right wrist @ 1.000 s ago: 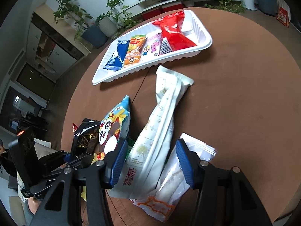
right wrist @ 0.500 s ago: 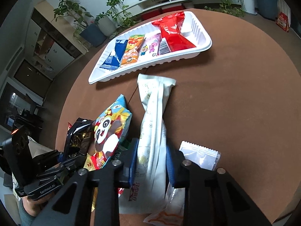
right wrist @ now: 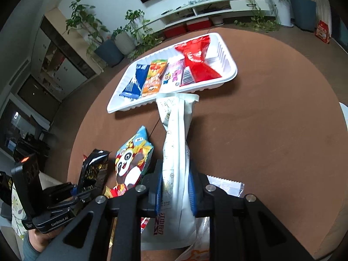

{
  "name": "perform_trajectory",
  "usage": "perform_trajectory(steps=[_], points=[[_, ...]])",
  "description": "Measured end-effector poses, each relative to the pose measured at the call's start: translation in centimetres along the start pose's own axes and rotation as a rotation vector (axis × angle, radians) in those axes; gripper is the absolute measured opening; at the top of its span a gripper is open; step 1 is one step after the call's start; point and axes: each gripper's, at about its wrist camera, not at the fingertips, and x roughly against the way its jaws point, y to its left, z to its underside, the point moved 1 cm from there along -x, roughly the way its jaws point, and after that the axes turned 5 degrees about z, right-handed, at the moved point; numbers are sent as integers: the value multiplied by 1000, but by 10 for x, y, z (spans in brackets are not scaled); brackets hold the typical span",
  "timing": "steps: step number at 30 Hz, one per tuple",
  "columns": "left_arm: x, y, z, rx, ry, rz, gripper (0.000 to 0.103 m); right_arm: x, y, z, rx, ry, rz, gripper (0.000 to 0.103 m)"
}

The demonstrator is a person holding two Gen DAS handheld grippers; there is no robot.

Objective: Organize snacks
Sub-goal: 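Carry the black wrapper and white packet to the white tray and lower them in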

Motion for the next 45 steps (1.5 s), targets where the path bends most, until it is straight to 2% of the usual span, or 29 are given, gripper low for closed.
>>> perform_trajectory(steps=[10, 17, 25, 31, 36, 39, 45], points=[[25, -9, -1, 16, -54, 62, 19, 19, -10, -11, -42, -89, -29, 21], [56, -14, -21, 15, -127, 109, 19, 34, -20, -20, -76, -148, -44, 21], [84, -4, -89, -12, -231, 80, 19, 61, -28, -60, -104, -241, -37, 21], [81, 9, -147, -4, -274, 48, 19, 72, -2, -111, -43, -304, -39, 21], [48, 14, -184, -2, -233, 28, 19, 42, 37, -157, 51, -295, -42, 21], [19, 23, -199, 7, -193, 3, 20, -1, 60, -176, 95, -244, -36, 21], [-31, 39, -210, 23, -143, -32, 20, -71, 71, -174, 149, -143, 19, 21]])
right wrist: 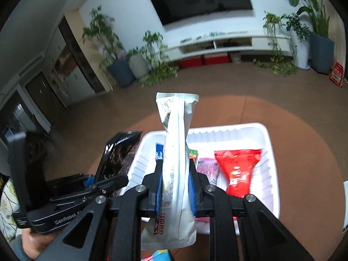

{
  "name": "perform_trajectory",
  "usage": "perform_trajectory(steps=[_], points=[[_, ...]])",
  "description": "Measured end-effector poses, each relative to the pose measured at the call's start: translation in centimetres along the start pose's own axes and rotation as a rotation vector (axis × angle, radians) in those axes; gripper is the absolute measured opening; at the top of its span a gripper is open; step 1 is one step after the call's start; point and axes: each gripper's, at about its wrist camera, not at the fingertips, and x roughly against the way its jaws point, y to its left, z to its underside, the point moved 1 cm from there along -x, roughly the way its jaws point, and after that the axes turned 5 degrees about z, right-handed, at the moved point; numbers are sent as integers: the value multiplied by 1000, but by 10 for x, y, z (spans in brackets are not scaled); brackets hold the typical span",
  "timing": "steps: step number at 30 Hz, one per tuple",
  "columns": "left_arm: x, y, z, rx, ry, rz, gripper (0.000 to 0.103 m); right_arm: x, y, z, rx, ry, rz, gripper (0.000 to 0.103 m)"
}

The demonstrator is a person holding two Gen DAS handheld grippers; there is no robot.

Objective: Organize snacks
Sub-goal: 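Carry the black wrapper and white packet to the white tray and lower them in, then open both grippers and move them back over the snack pile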

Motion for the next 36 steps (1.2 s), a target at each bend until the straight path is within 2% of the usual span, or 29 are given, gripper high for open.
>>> perform_trajectory(steps=[2, 7, 16, 26, 28, 29, 30, 32, 36], points=[[-12, 2, 0, 10, 5, -11, 20, -19, -3, 6, 5, 32, 29, 21], [-47, 11, -2, 22, 41, -26, 20, -33, -7, 15, 15, 56, 60, 21], [-74, 15, -3, 30, 59, -58, 21, -49, -12, 28, 7, 106, 95, 21], [-92, 13, -2, 33, 76, -91, 22, -51, -19, 26, -6, 88, 92, 22], [-94, 14, -2, 36, 79, -101, 27, -52, -19, 27, 2, 90, 98, 26], [-94, 15, -1, 39, 81, -103, 37, -52, -18, 27, 4, 98, 99, 29], [-95, 15, 0, 41, 83, -110, 57, -53, -18, 27, 6, 106, 99, 30], [-93, 17, 0, 45, 70, -112, 72, -53, -18, 27, 14, 112, 104, 37], [-84, 14, 1, 53, 60, -111, 76, -43, -18, 23, 21, 84, 110, 52]])
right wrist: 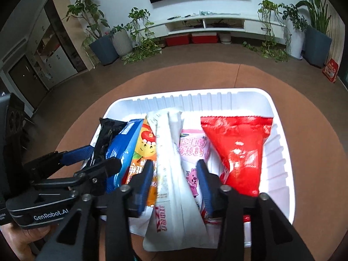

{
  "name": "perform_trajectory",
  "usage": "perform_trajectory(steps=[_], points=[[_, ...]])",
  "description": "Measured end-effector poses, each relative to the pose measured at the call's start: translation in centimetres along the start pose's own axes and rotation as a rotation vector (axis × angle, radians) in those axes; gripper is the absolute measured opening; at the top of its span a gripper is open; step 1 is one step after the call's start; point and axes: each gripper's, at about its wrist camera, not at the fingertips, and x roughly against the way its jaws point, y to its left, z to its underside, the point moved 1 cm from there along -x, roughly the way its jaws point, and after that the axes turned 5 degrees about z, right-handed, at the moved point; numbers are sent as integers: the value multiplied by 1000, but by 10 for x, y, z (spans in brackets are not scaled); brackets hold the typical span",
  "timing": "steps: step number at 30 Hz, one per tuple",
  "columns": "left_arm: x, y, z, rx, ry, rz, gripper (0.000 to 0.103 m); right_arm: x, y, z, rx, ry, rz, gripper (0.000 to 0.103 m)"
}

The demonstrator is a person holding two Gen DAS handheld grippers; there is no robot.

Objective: Organize snacks
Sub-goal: 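Open both grippers and move them back over the snack pile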

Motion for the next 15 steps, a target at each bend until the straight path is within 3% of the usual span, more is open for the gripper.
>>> perform_trajectory(steps=[4, 6, 7, 11, 15], points=[[21, -1, 2, 2, -19, 0, 77, 11, -5, -3, -17, -15, -11, 59], [36, -2, 5, -1, -35, 5, 97, 19, -8, -5, -29, -21, -20, 63], [47, -2, 8, -6, -48, 6, 101, 27, -11, -5, -40, -31, -37, 65], [97, -4, 25, -41, -124, 1, 103, 63, -13, -8, -65, -105, -101, 77], [153, 1, 66, -79, -215, -35, 103, 110, -20, -3, -84, -223, -178, 93]])
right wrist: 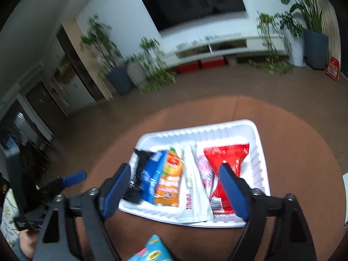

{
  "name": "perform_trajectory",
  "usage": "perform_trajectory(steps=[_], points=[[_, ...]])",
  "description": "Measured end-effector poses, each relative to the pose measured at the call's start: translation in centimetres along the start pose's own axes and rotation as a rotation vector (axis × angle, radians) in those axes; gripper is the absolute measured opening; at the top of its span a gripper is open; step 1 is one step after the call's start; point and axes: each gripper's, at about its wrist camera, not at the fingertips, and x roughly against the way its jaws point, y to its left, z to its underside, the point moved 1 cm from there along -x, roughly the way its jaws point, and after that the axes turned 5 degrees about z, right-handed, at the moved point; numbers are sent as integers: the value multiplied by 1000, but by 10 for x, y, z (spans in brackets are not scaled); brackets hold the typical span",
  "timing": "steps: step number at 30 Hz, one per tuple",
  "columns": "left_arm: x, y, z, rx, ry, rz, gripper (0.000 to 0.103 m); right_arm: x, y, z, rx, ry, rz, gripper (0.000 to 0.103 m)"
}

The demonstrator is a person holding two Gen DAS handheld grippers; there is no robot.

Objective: Organize snacks
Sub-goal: 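Open both grippers and move them back over the snack pile, then grasp the gold bar with the left gripper while the right gripper grasps the white packet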

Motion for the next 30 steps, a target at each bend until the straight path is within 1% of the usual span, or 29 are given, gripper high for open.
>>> perform_trajectory(steps=[1, 2, 4, 7, 9, 14, 15, 16, 17, 18, 20, 21, 22, 24, 25, 27, 30], points=[[11, 1, 7, 4, -7, 4, 103, 14, -1, 1, -3, -27, -11, 97], [24, 3, 17, 8, -14, 15, 103, 23, -2, 4, 0, -40, -17, 98], [40, 5, 40, -13, 11, 36, 103, 36, -2, 12, 14, -43, -29, 98], [47, 3, 73, -84, 124, 80, 103, 45, 0, 29, 31, -7, -26, 98], [51, -2, 88, -167, 187, 87, 103, 49, 2, 43, 46, 25, -27, 98], [57, -15, 100, -282, 255, 134, 103, 63, 0, 87, 53, 88, -39, 98], [56, -21, 103, -335, 265, 135, 103, 63, -3, 96, 51, 106, -36, 98], [49, -26, 105, -366, 273, 136, 103, 61, -4, 104, 52, 130, -25, 98], [46, -31, 106, -405, 285, 133, 103, 60, -5, 109, 53, 145, -17, 98], [43, -37, 111, -453, 305, 112, 102, 61, -6, 112, 53, 150, -15, 98], [38, -47, 118, -503, 328, 86, 101, 66, -8, 116, 39, 144, -20, 97], [38, -53, 121, -500, 328, 74, 101, 69, -9, 118, 30, 136, -29, 97], [38, -57, 123, -470, 324, 67, 101, 71, -10, 120, 20, 129, -30, 97], [37, -67, 130, -371, 336, 68, 101, 71, -12, 124, 11, 128, -5, 97], [37, -75, 134, -343, 337, 70, 101, 69, -12, 125, 11, 130, 16, 97], [38, -94, 144, -303, 318, 80, 101, 67, -12, 124, 8, 129, 46, 95], [23, -119, 158, -273, 345, 66, 101, 63, -15, 122, -16, 127, 62, 94]])
